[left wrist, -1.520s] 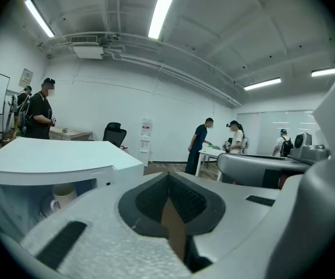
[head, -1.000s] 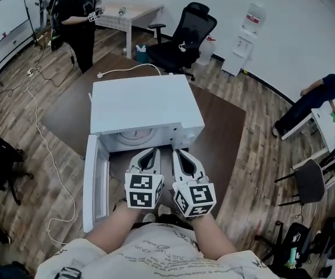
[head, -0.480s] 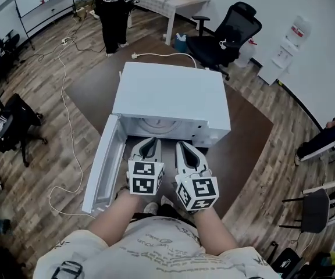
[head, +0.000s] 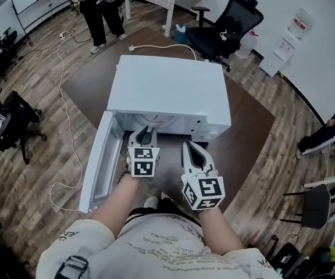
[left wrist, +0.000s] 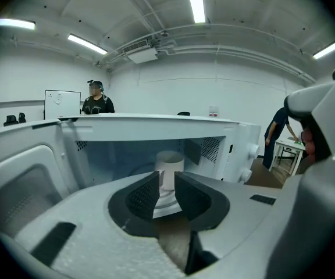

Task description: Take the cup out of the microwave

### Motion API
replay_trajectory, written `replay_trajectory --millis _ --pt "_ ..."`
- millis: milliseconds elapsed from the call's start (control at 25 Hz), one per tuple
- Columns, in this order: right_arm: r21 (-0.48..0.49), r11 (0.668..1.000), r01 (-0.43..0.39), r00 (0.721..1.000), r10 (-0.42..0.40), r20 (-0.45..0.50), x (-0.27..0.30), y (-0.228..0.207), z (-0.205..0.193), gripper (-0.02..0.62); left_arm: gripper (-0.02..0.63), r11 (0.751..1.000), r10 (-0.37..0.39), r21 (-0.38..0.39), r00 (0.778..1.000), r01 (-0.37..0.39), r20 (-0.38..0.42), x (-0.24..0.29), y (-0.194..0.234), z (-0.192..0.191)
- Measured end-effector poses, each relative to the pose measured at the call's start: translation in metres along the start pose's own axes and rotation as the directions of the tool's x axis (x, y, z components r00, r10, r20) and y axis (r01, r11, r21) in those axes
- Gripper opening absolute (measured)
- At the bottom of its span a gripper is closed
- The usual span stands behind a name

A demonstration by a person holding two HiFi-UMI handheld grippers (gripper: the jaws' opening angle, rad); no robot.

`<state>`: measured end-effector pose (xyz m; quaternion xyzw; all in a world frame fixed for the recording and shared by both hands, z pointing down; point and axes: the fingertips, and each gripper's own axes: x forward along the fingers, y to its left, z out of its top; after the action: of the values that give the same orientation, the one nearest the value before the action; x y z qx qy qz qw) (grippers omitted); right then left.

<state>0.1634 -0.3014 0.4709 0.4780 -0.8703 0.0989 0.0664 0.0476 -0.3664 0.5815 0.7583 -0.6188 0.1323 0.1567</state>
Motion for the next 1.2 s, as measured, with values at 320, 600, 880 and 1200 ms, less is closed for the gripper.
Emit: replay_trajectory --millis 320,600,880,1200 --pt "-0.008 0.999 0.045 0.999 -0.045 -0.026 -0.009 -0.016 -0.008 0.017 0.097 0.998 0.023 0.067 0.998 -0.019 -0.055 0.050 0.014 -0.022" --pt "-0.019 0.997 0.074 0.996 -0.075 -0.044 -0.014 -0.028 -0.013 0.017 0.097 0.993 0.019 0.121 0.993 -0.005 -0.114 0.085 0.019 -0.037" --pt "-0.028 0.993 0.111 0.992 -0.113 -0.057 -0.020 -0.044 -0.015 0.017 0.098 0.990 0.010 0.138 0.992 0.008 -0.128 0.104 0.018 -0.041" --pt "-0.032 0.989 0.141 0.988 -0.143 -0.062 -0.025 -0.050 -0.017 0.017 0.067 0.986 -0.008 0.163 0.992 0.029 -0.129 0.109 0.015 -0.039"
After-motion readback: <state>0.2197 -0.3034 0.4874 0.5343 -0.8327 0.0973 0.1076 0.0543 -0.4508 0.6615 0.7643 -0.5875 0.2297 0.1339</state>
